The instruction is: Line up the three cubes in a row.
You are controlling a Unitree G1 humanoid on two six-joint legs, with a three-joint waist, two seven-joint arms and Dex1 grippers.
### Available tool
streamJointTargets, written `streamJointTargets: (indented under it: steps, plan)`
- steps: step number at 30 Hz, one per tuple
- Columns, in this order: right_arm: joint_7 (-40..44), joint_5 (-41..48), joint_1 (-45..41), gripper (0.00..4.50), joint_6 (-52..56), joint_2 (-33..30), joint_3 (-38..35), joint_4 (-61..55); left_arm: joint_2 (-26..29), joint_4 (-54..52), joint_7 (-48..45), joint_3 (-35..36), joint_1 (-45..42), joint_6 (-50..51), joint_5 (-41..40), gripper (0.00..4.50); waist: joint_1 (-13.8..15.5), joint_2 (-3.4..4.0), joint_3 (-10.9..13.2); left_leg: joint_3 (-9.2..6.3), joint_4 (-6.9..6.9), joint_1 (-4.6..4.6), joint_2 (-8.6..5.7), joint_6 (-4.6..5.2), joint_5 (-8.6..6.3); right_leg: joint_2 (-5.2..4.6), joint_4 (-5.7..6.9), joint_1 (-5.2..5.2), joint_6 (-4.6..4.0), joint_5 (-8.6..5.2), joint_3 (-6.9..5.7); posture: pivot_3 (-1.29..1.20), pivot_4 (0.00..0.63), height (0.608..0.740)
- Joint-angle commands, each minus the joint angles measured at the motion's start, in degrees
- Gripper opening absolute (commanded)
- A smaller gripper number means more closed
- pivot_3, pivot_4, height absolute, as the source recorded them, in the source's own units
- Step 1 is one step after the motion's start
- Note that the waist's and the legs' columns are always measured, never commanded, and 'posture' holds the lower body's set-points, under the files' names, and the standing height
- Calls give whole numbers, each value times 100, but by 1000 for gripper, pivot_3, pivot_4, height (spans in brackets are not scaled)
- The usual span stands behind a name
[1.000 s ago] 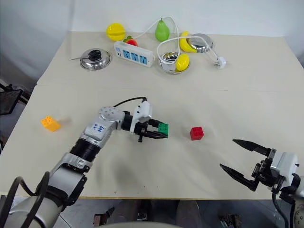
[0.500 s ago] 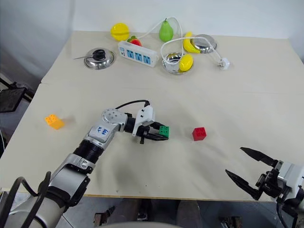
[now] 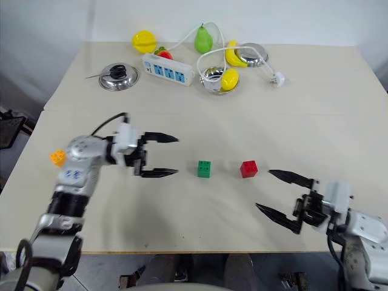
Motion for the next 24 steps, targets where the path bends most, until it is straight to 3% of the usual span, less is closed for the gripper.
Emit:
streamJointTargets:
  steps: [1,4,7,13,19,24]
  plan:
    - [158,94,-313,4500,140,-88,319,-256,269,-1111,796,981,803,440,-522,4477,14,-2,1,-3,1,-1,1,0,0,0,-2,0,0,0,-1,0,150,740]
    - [190,-2,-756,4500,225,-45,641,-189,272,-1780,1469,2040,2164,403,-569,4477,21,-7,4,-11,1,-2,-6,1,-1,-8,-3,6,0,0,-5,0,150,740]
    - [181,-214,-1076,4500,251,-29,934,-24,-211,-2099,2341,2981,3176,343,-785,4477,11,-9,5,-9,-2,1,-10,5,-4,-15,-9,7,0,0,-2,0,150,740]
    - [-87,-314,-1497,4500,345,154,1178,77,-1010,-1619,2930,4157,4803,-375,-789,4477,43,-28,1,-10,-2,1,-8,0,-8,-16,-9,7,-2,-1,-6,0,150,740]
    - [-207,-200,-1566,4500,450,172,1058,75,-1313,-1421,3266,4426,5221,-576,-994,4477,79,-30,0,-6,-1,1,-7,-18,-33,-27,-14,-2,-6,-3,-2,0,150,740]
    - [-10,-257,-1610,4500,402,138,1100,247,-1359,-1674,4024,3916,4941,-371,-444,4477,108,-32,-1,-2,-2,1,-6,-16,-37,-26,-9,-3,-8,-4,-4,0,150,740]
